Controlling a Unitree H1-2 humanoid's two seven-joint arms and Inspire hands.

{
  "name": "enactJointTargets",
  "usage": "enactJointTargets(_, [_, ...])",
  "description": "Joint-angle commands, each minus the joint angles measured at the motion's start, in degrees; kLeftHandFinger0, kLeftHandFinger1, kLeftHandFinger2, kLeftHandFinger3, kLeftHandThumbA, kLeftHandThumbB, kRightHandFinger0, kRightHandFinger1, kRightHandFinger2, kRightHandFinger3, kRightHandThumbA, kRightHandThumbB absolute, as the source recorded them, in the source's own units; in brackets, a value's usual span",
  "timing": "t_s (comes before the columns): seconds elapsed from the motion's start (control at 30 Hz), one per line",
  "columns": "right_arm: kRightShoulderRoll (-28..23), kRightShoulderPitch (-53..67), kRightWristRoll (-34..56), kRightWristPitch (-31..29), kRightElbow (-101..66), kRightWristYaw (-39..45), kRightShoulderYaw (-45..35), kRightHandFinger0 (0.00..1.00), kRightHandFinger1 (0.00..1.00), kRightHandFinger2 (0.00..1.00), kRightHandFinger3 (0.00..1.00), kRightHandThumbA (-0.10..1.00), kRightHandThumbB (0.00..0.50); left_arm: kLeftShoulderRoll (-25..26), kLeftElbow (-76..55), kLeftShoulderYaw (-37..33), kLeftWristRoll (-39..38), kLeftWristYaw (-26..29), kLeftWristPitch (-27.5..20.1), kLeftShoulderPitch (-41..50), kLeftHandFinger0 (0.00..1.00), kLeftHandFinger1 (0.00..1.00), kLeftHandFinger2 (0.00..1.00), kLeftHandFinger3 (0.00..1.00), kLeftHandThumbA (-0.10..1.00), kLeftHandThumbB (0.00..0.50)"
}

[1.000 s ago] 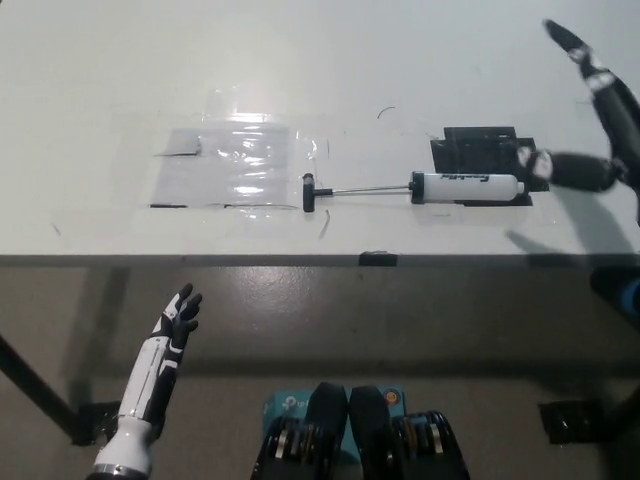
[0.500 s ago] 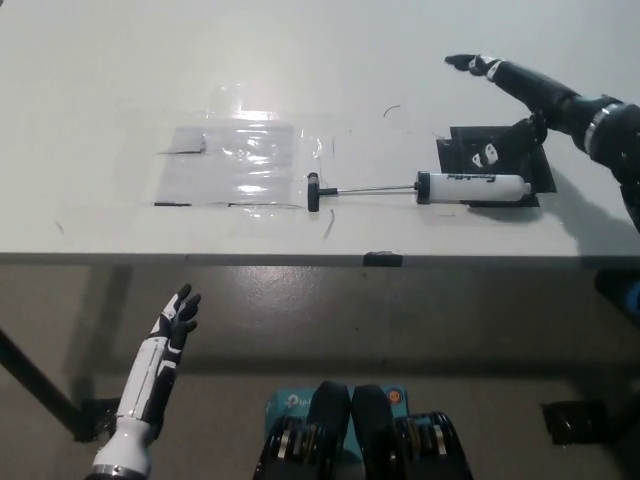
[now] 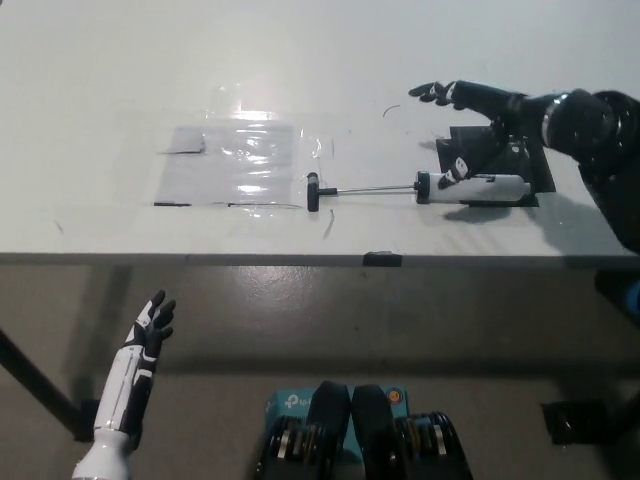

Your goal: The robot uses right hand to pick up a small white air pumper and uses its left hand to compress it, and then puts it on the desk

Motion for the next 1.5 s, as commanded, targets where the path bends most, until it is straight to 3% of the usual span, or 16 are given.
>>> enactJointTargets(0.0, [0.05,-7.47,-2.54,-2.36,4.51,-0.99,0.31,1.00,1.00,1.00,1.00,1.00,0.442,0.90,-1.91,0.28,-0.19,0.30,-0.36,-1.37,1.00,1.00,1.00,1.00,1.00,0.196])
enactJointTargets(0.07, [0.58,-8.82,-2.99,-2.94,7.25,-1.59,0.64,1.00,1.00,1.00,1.00,1.00,0.464,0.92,-2.07,0.02,-0.16,0.00,-0.80,-1.15,1.00,1.00,1.00,1.00,1.00,0.192])
enactJointTargets(0.33, [1.48,-12.22,-6.28,-5.25,13.57,-4.07,2.82,1.00,1.00,1.00,1.00,1.00,0.472,0.92,-2.38,-0.29,-0.26,-0.26,-1.40,-0.89,1.00,1.00,1.00,1.00,1.00,0.202])
enactJointTargets(0.47, [1.68,-13.06,-6.62,-6.36,16.60,-4.50,3.05,1.00,1.00,1.00,1.00,1.00,0.465,0.99,-2.30,-0.30,-0.27,-0.27,-1.40,-1.07,1.00,1.00,1.00,1.00,1.00,0.209])
enactJointTargets(0.6, [1.85,-12.91,-6.85,-7.53,17.69,-4.79,3.11,1.00,1.00,1.00,1.00,1.00,0.420,1.19,-2.28,-0.24,-0.18,-0.27,-1.38,-1.04,1.00,1.00,1.00,1.00,1.00,0.206])
enactJointTargets(0.73, [1.95,-12.56,-7.92,-7.39,17.65,-4.71,3.62,1.00,1.00,1.00,1.00,1.00,0.439,1.20,-2.38,-0.30,-0.27,-0.32,-1.66,-0.71,1.00,1.00,1.00,1.00,1.00,0.192])
enactJointTargets(0.87, [2.10,-12.37,-8.75,-6.10,17.28,-4.42,4.05,1.00,1.00,1.00,1.00,1.00,0.415,1.36,-2.67,-0.28,-0.22,-0.34,-1.25,-0.89,1.00,1.00,1.00,1.00,1.00,0.191])
enactJointTargets(1.0, [2.91,-11.85,-9.60,-5.90,17.80,-4.64,4.50,1.00,1.00,1.00,1.00,1.00,0.427,1.63,-2.59,-0.08,-0.33,-0.22,-1.34,-0.86,1.00,1.00,1.00,1.00,1.00,0.179])
enactJointTargets(1.2, [4.55,-12.64,-12.44,-8.98,21.19,-6.73,7.39,1.00,1.00,1.00,1.00,1.00,0.433,1.64,-2.05,0.07,-0.23,0.11,-1.76,-1.16,1.00,1.00,1.00,1.00,1.00,0.202])
enactJointTargets(1.37, [6.19,-14.39,-12.80,-9.08,25.49,-8.16,7.84,1.00,1.00,1.00,1.00,1.00,0.423,1.89,-1.74,0.43,0.32,0.55,-1.41,-2.22,1.00,1.00,1.00,1.00,1.00,0.181])
enactJointTargets(1.47, [6.64,-14.55,-12.77,-8.85,26.84,-8.48,7.68,1.00,1.00,1.00,1.00,1.00,0.444,2.00,-1.71,0.54,0.47,0.60,-1.68,-2.30,1.00,1.00,1.00,1.00,1.00,0.196])
